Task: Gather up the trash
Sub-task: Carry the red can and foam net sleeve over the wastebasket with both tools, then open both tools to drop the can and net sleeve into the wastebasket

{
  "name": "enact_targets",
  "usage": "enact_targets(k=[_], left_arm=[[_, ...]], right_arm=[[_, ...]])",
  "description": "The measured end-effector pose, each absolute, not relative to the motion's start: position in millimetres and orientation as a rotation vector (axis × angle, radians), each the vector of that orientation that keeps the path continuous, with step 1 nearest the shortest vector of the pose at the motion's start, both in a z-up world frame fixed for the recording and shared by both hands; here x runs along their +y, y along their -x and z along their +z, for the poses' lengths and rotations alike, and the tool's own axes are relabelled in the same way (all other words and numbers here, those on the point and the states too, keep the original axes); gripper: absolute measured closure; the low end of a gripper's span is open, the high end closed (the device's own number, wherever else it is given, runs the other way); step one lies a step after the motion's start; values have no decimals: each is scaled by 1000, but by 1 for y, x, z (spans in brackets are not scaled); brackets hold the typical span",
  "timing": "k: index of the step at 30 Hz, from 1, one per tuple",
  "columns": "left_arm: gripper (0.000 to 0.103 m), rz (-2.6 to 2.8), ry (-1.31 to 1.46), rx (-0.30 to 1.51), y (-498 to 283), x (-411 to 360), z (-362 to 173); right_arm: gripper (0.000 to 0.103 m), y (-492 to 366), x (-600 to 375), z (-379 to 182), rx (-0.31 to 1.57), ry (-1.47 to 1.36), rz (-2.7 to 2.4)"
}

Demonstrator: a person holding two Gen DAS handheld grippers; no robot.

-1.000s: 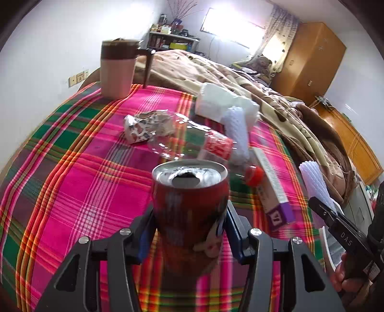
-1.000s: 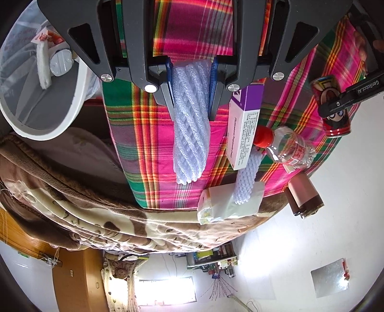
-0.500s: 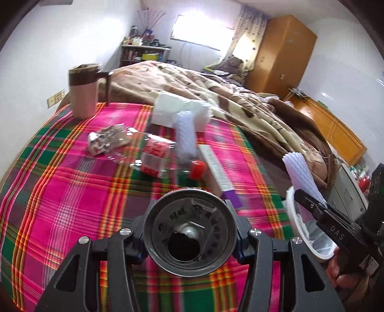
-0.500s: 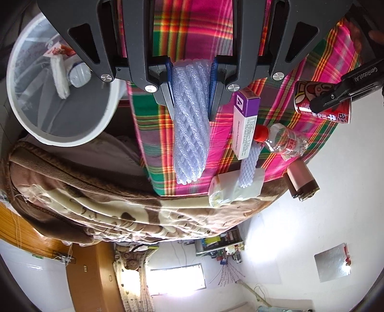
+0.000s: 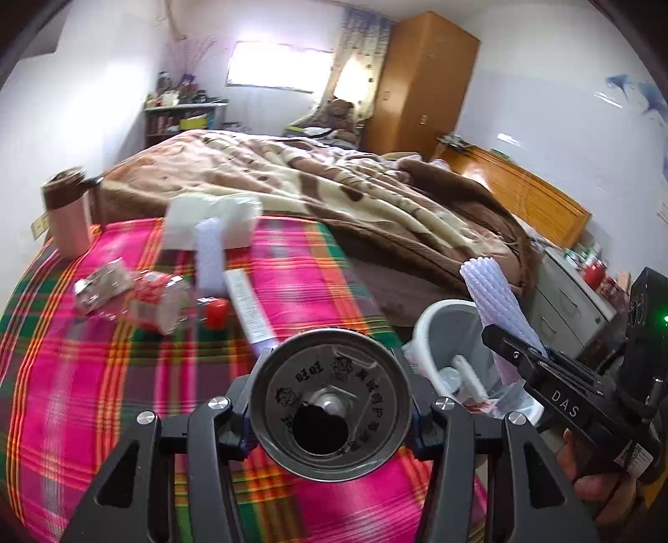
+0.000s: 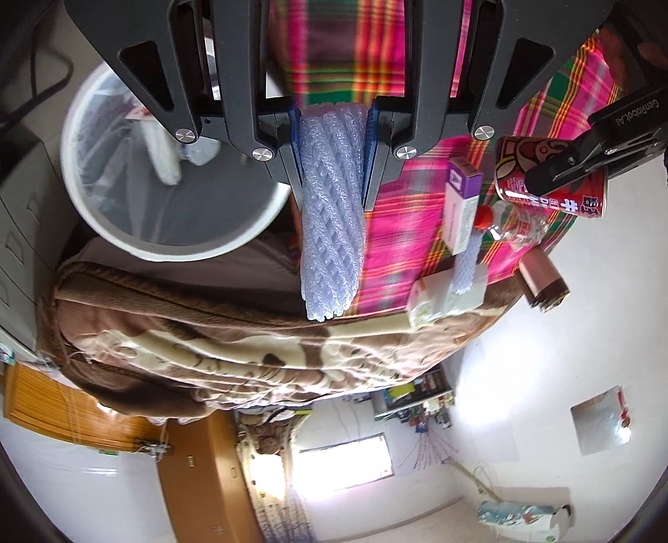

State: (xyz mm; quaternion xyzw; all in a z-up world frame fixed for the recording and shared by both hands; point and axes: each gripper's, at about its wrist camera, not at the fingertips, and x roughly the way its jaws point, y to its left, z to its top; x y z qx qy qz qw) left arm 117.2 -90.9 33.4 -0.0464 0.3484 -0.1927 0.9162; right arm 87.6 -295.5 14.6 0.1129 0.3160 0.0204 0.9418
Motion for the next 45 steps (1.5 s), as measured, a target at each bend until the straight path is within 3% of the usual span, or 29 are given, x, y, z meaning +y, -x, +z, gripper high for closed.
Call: enact_targets(k=[16, 45], left_arm=[[48, -553, 5, 697, -114, -174, 45], [48, -688, -133, 810, -135, -283, 8]], right_arm=[[79, -66, -353, 13, 628, -273, -113], [79, -69, -410, -31, 787, -316, -233]])
